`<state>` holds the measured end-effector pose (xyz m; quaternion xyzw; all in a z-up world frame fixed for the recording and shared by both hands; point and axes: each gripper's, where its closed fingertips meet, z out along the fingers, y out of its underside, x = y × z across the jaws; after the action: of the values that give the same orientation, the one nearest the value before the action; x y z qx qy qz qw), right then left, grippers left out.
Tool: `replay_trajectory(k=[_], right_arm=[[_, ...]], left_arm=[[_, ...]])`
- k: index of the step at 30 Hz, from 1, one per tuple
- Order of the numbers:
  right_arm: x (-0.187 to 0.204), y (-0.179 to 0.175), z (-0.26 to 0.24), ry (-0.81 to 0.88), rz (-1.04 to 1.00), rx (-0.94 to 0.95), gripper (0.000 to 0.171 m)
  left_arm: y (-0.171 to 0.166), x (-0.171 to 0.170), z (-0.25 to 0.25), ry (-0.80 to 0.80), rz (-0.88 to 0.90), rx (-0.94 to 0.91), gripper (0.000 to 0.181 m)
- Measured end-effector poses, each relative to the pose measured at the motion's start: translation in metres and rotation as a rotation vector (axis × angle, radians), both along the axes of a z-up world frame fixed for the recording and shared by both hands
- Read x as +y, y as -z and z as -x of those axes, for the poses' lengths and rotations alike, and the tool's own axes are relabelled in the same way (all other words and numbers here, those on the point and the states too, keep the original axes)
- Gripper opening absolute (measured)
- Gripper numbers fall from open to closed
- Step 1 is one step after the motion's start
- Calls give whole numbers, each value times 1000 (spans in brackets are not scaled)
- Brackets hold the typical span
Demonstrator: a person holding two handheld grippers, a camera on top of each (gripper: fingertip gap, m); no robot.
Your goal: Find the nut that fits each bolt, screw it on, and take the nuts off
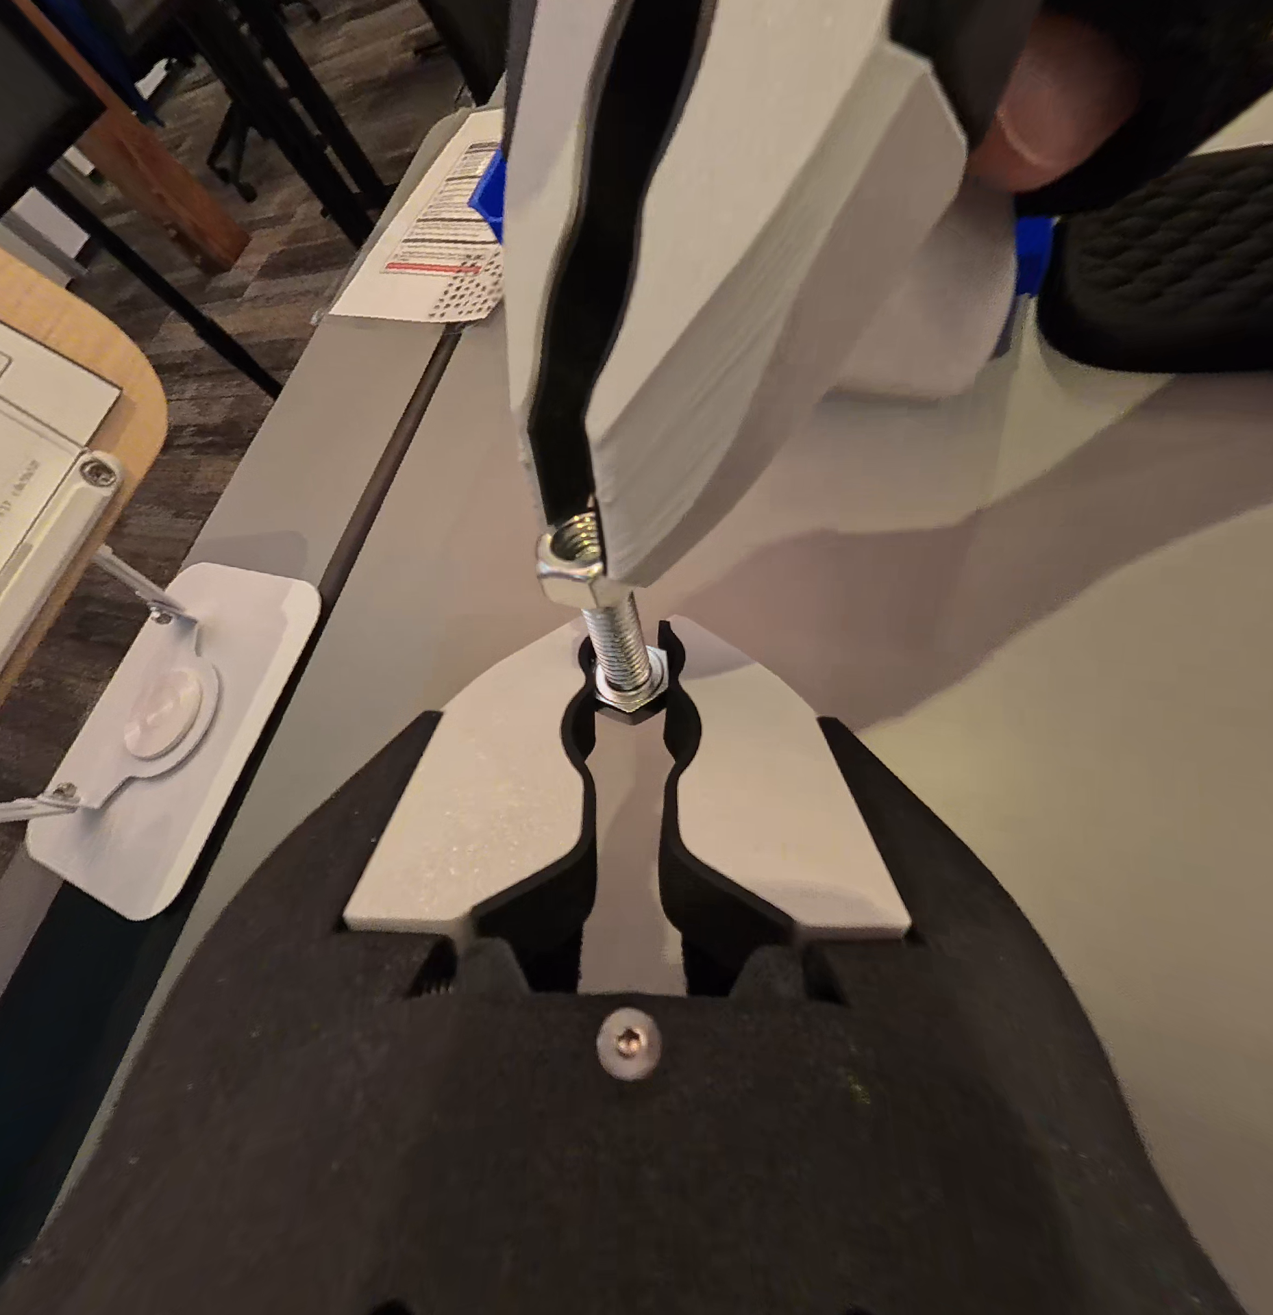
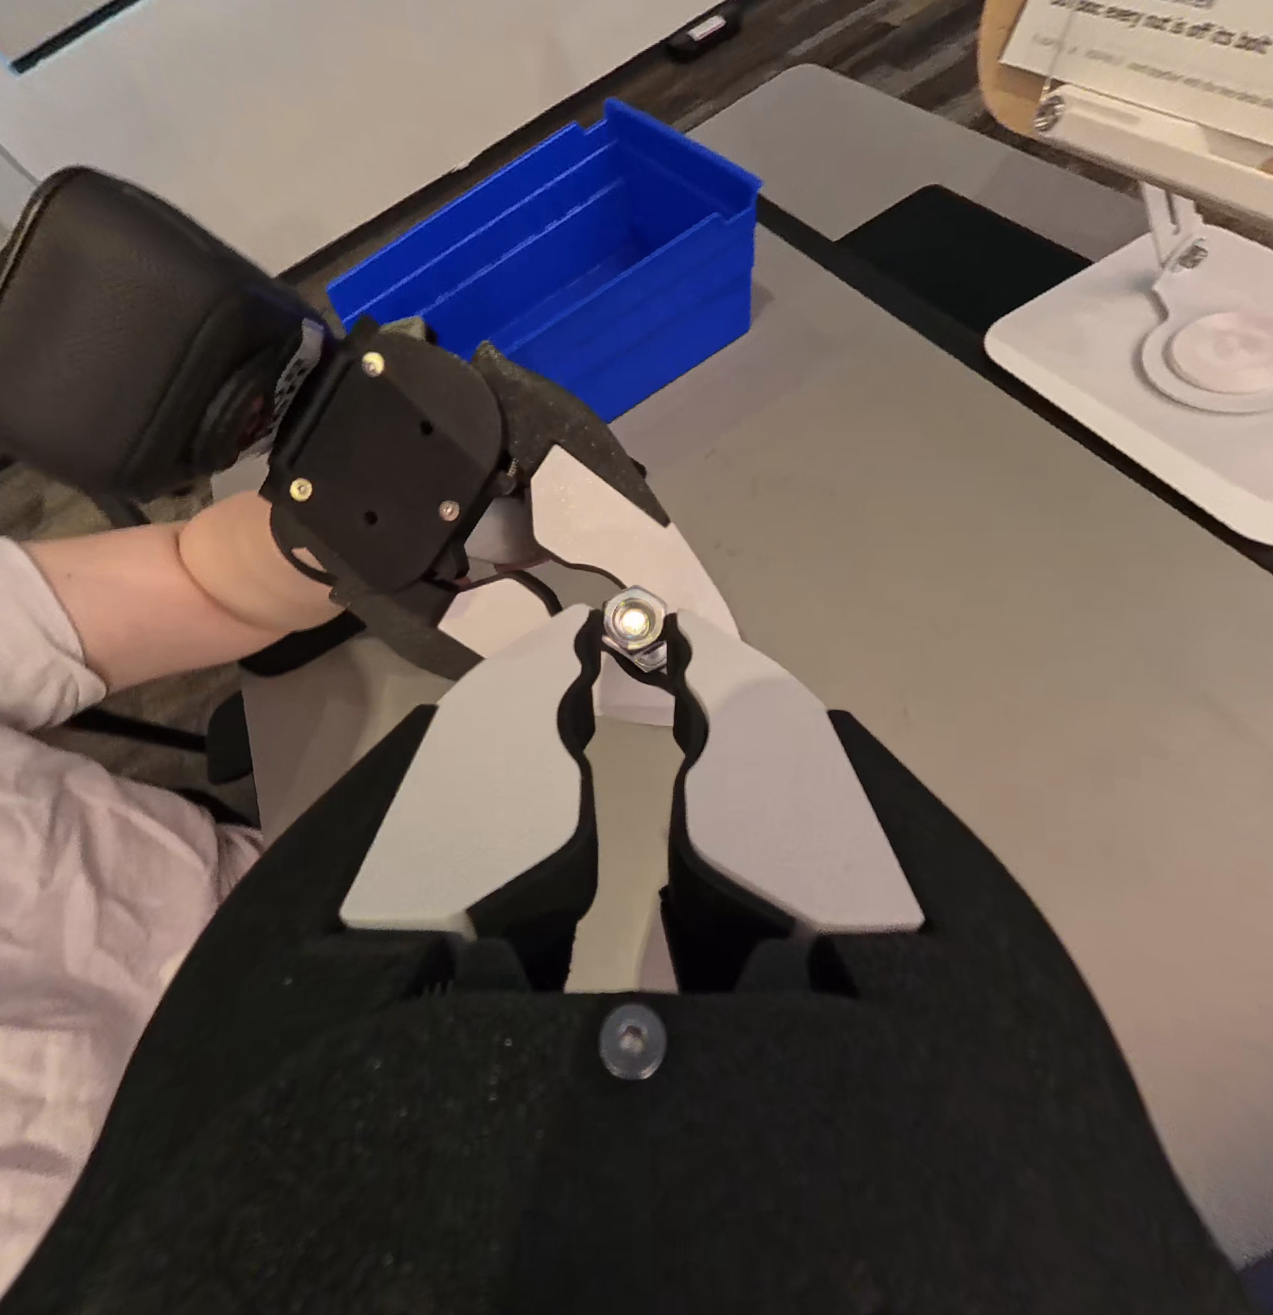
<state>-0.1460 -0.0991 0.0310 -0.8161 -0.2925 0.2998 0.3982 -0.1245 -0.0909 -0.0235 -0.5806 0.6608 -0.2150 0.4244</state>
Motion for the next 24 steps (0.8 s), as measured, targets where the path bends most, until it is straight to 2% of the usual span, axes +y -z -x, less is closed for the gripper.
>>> replay_trajectory(k=[6, 24], right_arm=[[5, 0, 2, 82, -7, 2, 17], [3, -13, 9, 40, -37, 0, 18]], left_arm=[[1, 5, 3, -44, 13, 6, 14], [-14, 2, 5, -19, 28, -51, 14]])
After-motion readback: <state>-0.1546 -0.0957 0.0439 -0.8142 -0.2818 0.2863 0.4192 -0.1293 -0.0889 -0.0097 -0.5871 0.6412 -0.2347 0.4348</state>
